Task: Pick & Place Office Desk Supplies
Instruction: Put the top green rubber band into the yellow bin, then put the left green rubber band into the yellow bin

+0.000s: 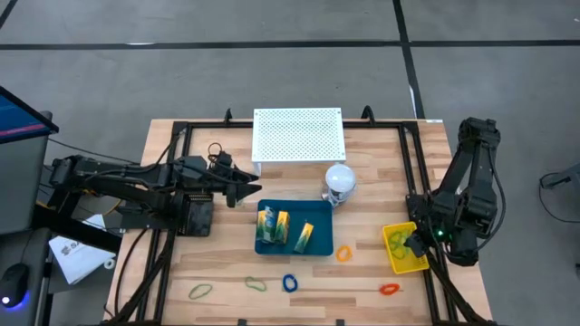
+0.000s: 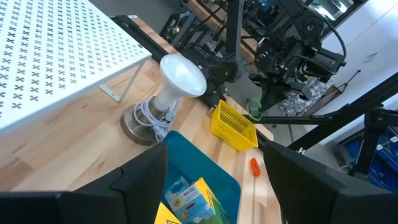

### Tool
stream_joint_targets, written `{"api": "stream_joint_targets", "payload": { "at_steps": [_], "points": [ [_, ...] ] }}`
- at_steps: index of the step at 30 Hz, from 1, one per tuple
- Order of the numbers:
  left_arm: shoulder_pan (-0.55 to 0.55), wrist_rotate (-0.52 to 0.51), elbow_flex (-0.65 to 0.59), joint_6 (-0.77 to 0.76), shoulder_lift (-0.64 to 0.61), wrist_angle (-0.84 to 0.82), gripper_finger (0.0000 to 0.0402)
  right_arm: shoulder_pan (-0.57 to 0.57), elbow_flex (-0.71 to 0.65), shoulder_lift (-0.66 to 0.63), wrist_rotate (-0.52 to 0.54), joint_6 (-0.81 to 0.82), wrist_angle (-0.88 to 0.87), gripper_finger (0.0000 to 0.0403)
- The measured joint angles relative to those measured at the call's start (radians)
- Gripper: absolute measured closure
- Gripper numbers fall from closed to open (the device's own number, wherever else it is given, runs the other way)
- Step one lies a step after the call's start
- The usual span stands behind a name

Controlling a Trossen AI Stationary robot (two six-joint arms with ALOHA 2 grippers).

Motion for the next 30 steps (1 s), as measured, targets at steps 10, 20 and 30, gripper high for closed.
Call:
{"api": "stream_joint_targets", "payload": {
  "at_steps": [10,20,30],
  "points": [
    [0.0,0.0,0.0,0.0,0.0,0.001,0.0142,0.0,0.0,0.0,0.016,-0.008,-0.001,0.0398],
    [0.0,0.0,0.0,-0.005,0.0,0.002,0.0142,-0.013,0.0,0.0,0.024,-0.008,-0.009,0.0287],
    [0.0,0.0,0.0,-0.005,0.0,0.002,0.0142,-0.013,0.0,0.0,0.025,-0.006,-0.009,0.0269]
  ]
}}
